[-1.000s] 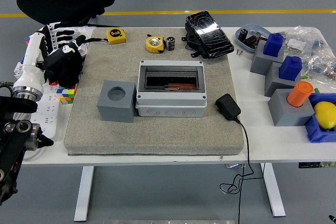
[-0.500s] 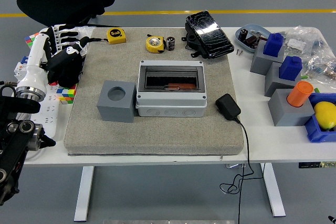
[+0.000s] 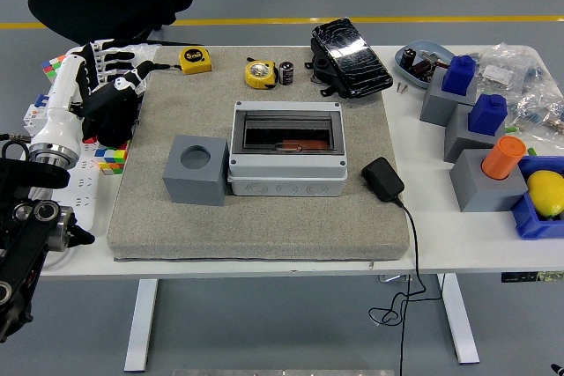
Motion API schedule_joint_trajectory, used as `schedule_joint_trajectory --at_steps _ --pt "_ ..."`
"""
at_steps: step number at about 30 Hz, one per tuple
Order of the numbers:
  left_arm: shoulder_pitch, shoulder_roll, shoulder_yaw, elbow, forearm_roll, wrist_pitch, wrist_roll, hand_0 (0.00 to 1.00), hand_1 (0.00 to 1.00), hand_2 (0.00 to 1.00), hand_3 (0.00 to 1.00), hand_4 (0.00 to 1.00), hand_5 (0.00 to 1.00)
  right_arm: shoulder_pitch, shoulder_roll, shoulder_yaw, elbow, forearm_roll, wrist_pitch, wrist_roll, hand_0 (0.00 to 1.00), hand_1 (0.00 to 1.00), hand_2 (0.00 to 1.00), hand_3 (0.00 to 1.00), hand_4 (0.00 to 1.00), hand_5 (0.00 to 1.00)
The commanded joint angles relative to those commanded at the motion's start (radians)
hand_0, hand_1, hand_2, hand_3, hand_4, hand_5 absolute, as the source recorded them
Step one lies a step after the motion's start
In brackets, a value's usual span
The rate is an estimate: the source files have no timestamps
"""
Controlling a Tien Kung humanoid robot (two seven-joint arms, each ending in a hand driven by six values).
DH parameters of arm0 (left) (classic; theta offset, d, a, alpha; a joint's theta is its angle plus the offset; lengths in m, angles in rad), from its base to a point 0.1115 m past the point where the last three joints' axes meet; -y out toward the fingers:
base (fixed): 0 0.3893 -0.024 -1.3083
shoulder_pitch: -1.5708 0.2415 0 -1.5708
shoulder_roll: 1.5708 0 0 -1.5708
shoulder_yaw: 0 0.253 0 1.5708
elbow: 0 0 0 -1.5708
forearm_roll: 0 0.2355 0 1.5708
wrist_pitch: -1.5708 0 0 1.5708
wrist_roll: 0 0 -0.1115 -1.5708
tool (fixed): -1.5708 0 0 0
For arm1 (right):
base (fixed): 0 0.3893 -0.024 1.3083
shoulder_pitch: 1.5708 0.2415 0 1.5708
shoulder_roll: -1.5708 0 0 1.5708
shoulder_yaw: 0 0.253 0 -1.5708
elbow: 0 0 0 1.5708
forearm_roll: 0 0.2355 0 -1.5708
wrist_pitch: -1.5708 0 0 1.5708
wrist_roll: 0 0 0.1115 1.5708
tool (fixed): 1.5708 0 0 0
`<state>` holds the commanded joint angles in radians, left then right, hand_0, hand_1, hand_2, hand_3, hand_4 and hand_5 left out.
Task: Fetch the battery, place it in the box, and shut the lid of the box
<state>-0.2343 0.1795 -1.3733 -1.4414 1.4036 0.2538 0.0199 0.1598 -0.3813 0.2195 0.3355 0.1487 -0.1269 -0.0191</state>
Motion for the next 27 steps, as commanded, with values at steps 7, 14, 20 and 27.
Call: schedule_joint_trajectory --at_steps 7,14,20,27 --pt "0.002 0.001 0.002 0.001 -0.001 -0.001 0.0 0.565 0.639 0.661 0.684 0.97 0.41 -0.001 -0.003 -0.001 0.001 -0.002 -0.001 0.001 0.499 0.613 0.652 0.559 0.942 0.518" --pt "0.002 -0.004 0.0 0.0 -0.001 -0.002 -0.002 0.564 0.64 0.662 0.68 0.97 0.41 -0.005 -0.001 0.006 0.0 -0.005 -0.001 0.001 0.5 0.613 0.652 0.559 0.941 0.52" --pt "0.004 -0.007 -0.003 -0.001 0.0 -0.002 -0.001 0.563 0.64 0.662 0.669 0.968 0.41 -0.011 0.0 0.009 -0.001 -0.002 -0.002 0.002 0.5 0.612 0.652 0.558 0.941 0.519" --pt "0.008 -0.009 -0.008 0.002 0.0 -0.003 -0.001 0.563 0.64 0.662 0.669 0.968 0.41 -0.008 0.002 0.01 0.0 -0.004 -0.006 0.011 0.5 0.612 0.652 0.558 0.941 0.519"
